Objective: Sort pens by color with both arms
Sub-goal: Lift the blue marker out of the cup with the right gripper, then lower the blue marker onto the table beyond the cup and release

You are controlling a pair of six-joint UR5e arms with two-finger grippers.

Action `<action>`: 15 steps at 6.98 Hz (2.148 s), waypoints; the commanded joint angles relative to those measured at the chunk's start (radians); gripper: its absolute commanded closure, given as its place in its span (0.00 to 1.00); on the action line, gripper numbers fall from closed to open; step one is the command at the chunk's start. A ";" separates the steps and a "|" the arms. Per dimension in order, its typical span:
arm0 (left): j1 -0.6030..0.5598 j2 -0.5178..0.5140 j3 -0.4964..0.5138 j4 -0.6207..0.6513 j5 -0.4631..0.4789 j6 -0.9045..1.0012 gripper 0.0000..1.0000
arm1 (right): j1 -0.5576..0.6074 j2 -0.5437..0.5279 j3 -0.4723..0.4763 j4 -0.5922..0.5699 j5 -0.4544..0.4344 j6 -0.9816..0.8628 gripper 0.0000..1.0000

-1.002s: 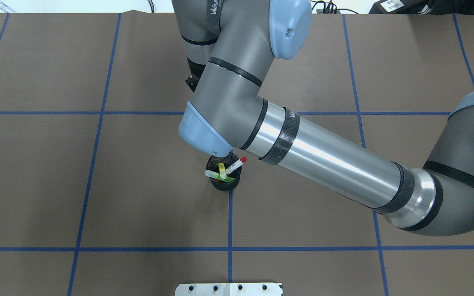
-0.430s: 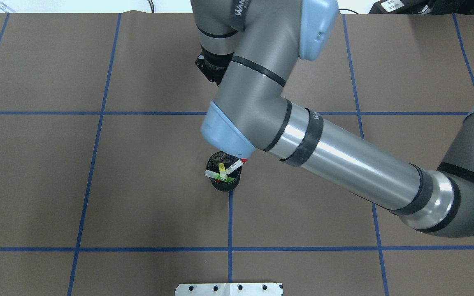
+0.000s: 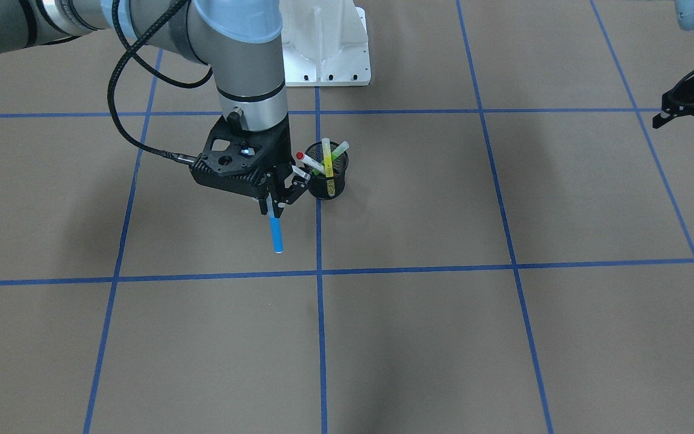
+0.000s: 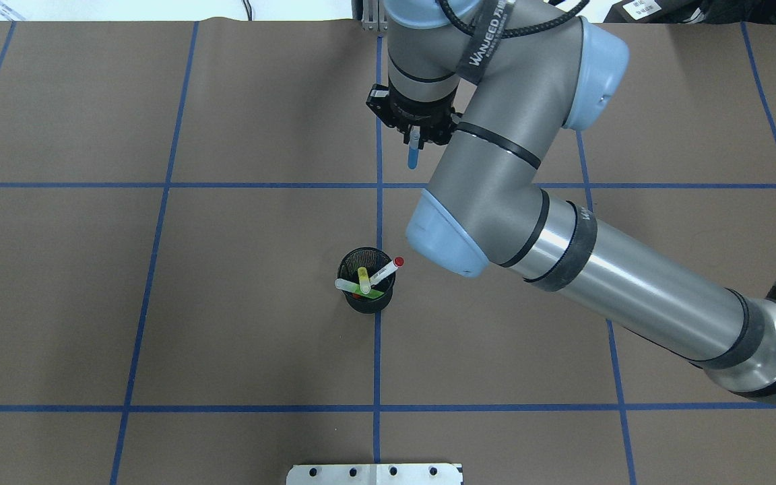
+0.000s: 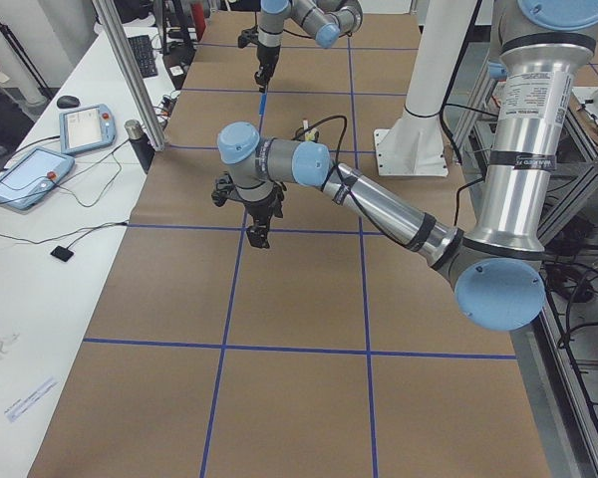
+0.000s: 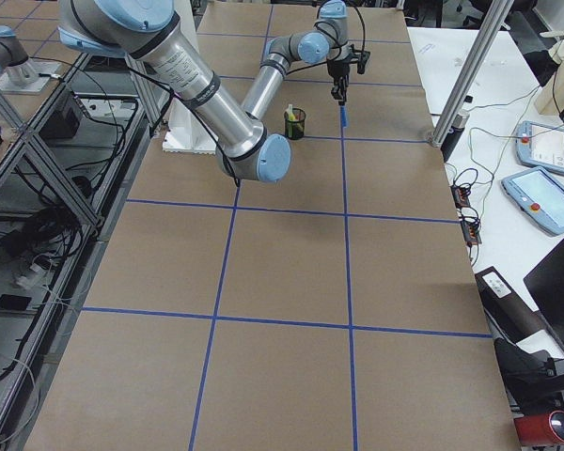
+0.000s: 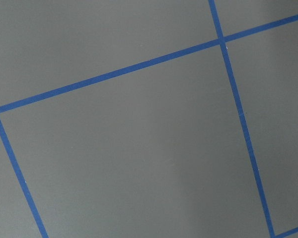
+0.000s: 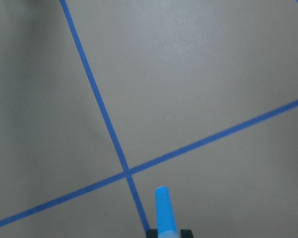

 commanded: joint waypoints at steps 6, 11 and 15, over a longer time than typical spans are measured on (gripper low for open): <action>0.005 -0.014 0.043 -0.040 -0.002 -0.049 0.01 | -0.041 -0.112 -0.126 0.328 -0.317 -0.153 0.81; 0.005 -0.020 0.101 -0.092 -0.002 -0.063 0.01 | -0.111 -0.152 -0.138 0.383 -0.362 -0.176 0.80; 0.005 -0.029 0.124 -0.123 -0.002 -0.077 0.01 | -0.115 -0.146 -0.138 0.380 -0.353 -0.186 0.58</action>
